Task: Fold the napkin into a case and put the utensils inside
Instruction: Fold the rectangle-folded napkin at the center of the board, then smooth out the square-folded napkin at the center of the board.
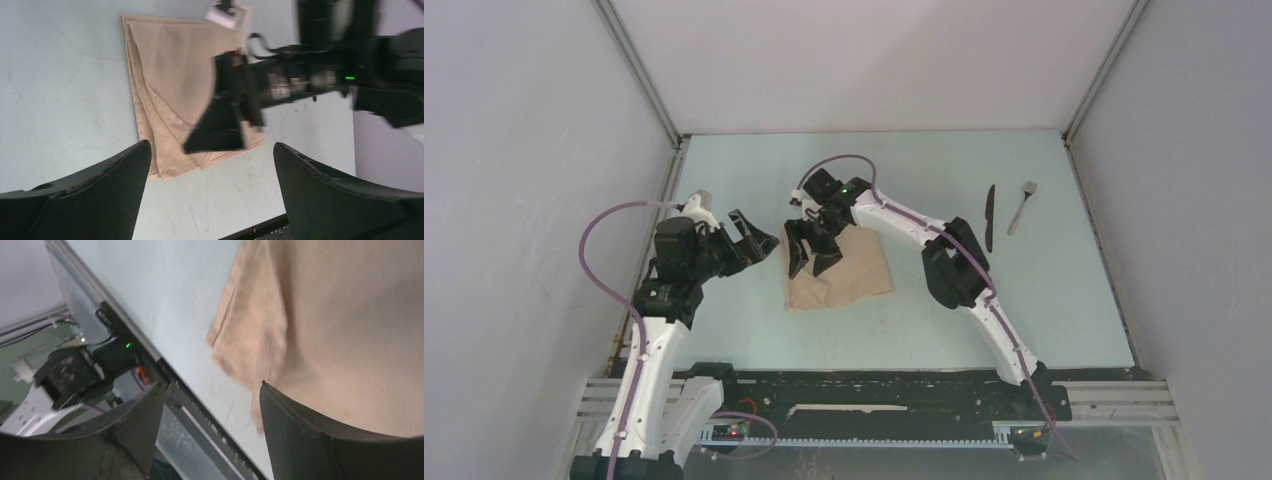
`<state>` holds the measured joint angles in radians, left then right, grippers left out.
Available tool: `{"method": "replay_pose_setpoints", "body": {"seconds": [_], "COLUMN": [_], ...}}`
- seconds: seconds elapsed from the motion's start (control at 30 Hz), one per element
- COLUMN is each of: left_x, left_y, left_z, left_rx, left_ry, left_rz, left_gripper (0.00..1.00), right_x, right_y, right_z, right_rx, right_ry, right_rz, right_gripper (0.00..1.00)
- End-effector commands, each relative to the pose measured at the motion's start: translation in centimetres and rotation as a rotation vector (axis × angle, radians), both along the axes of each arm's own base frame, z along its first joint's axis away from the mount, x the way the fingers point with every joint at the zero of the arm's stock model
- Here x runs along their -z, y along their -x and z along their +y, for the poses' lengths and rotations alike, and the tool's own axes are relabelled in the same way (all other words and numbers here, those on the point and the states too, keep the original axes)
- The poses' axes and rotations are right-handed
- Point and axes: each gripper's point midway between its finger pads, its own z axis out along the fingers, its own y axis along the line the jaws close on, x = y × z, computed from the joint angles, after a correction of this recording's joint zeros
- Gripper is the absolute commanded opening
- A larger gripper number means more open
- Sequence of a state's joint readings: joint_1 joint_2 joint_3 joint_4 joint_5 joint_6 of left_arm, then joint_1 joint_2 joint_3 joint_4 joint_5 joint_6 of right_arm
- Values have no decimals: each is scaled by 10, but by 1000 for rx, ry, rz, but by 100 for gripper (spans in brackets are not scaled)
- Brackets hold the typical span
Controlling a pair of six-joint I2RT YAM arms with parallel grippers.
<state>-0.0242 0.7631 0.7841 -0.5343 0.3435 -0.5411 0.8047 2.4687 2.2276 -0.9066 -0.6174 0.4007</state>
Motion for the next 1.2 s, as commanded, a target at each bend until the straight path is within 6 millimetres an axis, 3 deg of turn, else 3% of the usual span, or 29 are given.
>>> {"method": "replay_pose_setpoints", "body": {"seconds": [0.0,0.03,0.2,0.4,0.6,0.73,1.17], "left_x": [15,22,58,103,146,155,180], "left_y": [-2,-3,-9,-3,8,3,-2], "left_z": [3,1,-21,-40,-44,-49,-48], "left_rx": [-7,-1,63,73,53,62,47], "left_ry": [-8,-2,31,-29,-40,-15,-35], "left_rz": [36,61,194,311,384,369,422], "left_gripper": [100,100,93,58,47,46,32], "right_x": [-121,-127,-87,-52,-21,-11,1], "right_y": [-14,-12,-3,9,18,19,19], "right_z": [-26,-34,-63,-64,-49,-43,-37], "right_rx": [57,52,92,125,97,89,85], "right_ry": [-228,-246,-301,-339,-340,-348,-341], "right_rz": [-129,-146,-23,-10,29,39,53], "right_gripper": [78,78,76,74,54,41,33]}}
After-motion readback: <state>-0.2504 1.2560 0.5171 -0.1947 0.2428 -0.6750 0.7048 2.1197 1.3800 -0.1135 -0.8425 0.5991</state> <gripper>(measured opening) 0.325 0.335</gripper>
